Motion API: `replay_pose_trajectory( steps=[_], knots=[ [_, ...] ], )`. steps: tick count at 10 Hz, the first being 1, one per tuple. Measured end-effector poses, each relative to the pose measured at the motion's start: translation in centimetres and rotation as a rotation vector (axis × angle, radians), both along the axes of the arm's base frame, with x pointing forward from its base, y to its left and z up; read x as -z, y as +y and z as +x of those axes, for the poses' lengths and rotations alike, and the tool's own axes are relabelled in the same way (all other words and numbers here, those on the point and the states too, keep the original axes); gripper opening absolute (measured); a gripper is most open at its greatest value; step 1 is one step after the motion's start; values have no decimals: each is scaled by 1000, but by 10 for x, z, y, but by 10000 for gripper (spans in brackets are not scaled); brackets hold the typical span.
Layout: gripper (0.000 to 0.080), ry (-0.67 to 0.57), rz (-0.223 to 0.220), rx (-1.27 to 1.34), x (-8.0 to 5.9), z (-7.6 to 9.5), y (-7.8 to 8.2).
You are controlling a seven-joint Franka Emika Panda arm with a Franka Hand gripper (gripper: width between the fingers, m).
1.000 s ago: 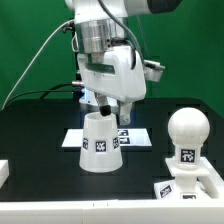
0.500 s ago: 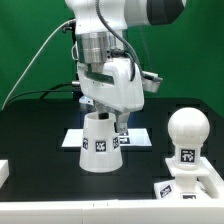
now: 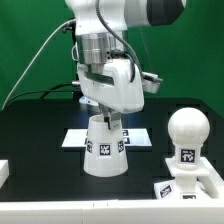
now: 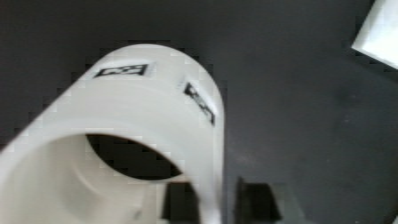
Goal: Assemble lamp
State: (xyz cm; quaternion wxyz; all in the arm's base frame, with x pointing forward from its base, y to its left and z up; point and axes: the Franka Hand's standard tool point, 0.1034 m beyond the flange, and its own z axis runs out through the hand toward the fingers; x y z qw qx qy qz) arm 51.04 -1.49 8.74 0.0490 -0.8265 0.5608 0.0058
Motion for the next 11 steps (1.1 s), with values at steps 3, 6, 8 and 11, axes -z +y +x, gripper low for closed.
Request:
replay_pose_trajectory(
  steps=[3, 6, 8, 11],
  knots=[
    [42, -5, 0, -2, -2, 2, 1],
    [41, -84, 29, -50, -62, 30, 46],
    [41, -122, 35, -67, -87, 44, 52],
    [41, -118, 35, -69, -85, 43, 52]
  ],
)
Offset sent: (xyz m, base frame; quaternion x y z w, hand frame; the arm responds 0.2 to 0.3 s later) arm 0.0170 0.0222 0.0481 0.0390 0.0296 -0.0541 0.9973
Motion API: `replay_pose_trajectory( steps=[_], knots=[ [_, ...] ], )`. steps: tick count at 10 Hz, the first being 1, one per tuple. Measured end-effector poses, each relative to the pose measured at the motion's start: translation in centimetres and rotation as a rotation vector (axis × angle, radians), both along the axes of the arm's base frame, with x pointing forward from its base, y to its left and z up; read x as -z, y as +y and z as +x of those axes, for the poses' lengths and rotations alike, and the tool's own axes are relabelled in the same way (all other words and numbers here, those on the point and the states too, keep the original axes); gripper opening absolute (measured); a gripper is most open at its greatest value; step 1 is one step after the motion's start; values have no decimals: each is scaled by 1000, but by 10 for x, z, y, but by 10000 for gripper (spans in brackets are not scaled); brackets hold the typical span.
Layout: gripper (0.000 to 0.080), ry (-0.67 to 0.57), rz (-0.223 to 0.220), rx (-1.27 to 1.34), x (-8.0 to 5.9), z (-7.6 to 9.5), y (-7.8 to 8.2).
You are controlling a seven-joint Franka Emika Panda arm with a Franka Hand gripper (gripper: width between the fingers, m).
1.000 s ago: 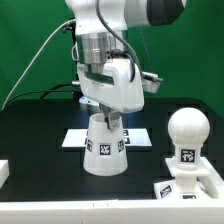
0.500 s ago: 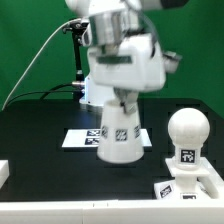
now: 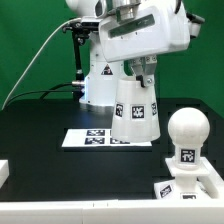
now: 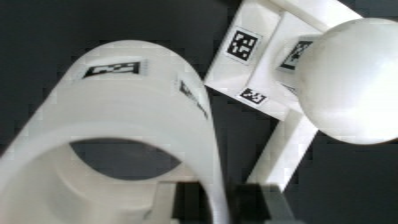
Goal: Assemble lamp
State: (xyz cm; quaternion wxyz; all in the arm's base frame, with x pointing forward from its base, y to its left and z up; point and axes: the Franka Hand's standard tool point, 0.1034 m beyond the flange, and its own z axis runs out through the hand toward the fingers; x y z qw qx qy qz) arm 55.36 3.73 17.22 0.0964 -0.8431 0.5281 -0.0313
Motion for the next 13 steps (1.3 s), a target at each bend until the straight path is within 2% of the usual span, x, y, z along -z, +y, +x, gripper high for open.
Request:
replay_pose_trajectory(
  steps=[1, 4, 5, 6, 10, 11, 13],
  knots=[
    [41, -2, 1, -1, -1, 1, 0],
    [41, -92, -1, -32, -50, 25, 10],
    [41, -98, 21, -19, -60, 33, 11],
    [41, -65, 64, -4, -69, 37, 12],
    [41, -76, 59, -1, -68, 39, 13],
    [41, -92, 62, 7, -76, 47, 18],
    [41, -98, 57, 15, -80, 66, 34]
  ],
)
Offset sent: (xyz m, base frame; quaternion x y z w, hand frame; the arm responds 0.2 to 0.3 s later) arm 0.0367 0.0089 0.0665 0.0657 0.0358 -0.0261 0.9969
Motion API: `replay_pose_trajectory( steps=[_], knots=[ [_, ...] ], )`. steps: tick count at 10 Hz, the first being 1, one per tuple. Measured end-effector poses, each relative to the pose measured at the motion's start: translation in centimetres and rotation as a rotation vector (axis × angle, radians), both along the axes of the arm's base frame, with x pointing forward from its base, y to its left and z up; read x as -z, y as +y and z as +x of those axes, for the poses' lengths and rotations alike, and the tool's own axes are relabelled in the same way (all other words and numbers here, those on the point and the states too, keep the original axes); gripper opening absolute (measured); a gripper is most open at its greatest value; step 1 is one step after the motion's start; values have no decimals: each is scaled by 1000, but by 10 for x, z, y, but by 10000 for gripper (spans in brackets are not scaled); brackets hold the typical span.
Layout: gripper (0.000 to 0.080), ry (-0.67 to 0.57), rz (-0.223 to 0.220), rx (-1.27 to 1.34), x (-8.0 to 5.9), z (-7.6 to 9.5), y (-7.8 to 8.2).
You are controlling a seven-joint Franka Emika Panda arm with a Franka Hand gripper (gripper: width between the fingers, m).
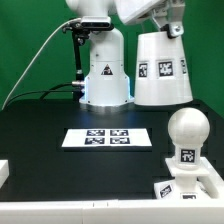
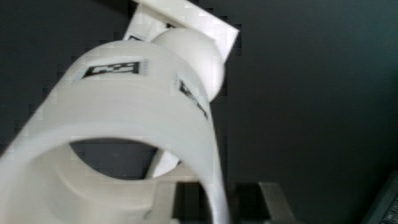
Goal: Assemble lamp
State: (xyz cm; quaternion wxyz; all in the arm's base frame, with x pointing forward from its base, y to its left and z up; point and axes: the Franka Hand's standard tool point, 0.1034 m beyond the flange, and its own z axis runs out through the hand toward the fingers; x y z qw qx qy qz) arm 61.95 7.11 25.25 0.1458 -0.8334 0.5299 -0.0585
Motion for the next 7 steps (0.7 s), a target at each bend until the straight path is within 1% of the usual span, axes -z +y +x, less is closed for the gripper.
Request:
replay_pose_trajectory(
  steps=[1, 2, 3, 5, 7],
  knots=[
    [41, -7, -7, 2, 1, 12, 5],
    [41, -1, -15, 3, 9, 17, 9],
    [41, 13, -23, 6, 20, 18, 12],
    [41, 26, -32, 2, 32, 19, 15],
    [41, 40, -40, 6, 49, 16, 26]
  ],
)
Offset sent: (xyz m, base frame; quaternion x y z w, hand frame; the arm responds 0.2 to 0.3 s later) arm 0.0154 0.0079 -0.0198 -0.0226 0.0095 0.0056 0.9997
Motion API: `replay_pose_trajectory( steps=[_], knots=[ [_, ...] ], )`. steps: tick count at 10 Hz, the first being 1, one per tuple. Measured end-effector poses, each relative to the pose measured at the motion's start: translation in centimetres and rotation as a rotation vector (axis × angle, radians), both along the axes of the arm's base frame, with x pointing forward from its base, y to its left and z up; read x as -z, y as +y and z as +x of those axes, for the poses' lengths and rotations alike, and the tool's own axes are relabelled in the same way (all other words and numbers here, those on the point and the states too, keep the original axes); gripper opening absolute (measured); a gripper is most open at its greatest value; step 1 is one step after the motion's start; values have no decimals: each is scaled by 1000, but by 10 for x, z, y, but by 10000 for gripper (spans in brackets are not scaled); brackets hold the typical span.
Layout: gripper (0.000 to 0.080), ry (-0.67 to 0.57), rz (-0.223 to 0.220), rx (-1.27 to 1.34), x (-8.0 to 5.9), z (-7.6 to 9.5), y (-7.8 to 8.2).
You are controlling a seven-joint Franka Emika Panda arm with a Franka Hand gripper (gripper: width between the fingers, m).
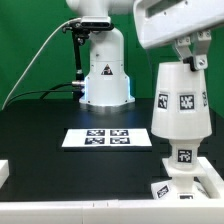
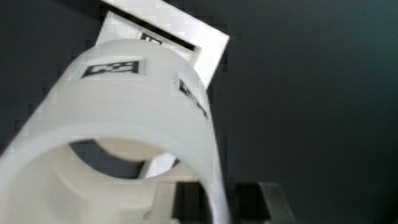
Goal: Assemble lamp
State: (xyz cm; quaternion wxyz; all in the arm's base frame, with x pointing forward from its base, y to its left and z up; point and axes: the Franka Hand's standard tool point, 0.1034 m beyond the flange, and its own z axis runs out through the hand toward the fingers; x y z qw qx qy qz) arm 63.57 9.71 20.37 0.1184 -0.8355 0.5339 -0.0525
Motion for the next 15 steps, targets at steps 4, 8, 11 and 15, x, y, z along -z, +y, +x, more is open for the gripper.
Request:
replay_pose_trajectory(
  steps=[4, 8, 11, 15],
  knots=[
    [41, -6, -25, 7, 24, -1, 20],
    [351, -3, -26, 7, 26, -2, 20],
    [652, 3, -19, -48, 16, -4, 12],
    [697, 7, -16, -62, 6, -11, -7]
  ],
)
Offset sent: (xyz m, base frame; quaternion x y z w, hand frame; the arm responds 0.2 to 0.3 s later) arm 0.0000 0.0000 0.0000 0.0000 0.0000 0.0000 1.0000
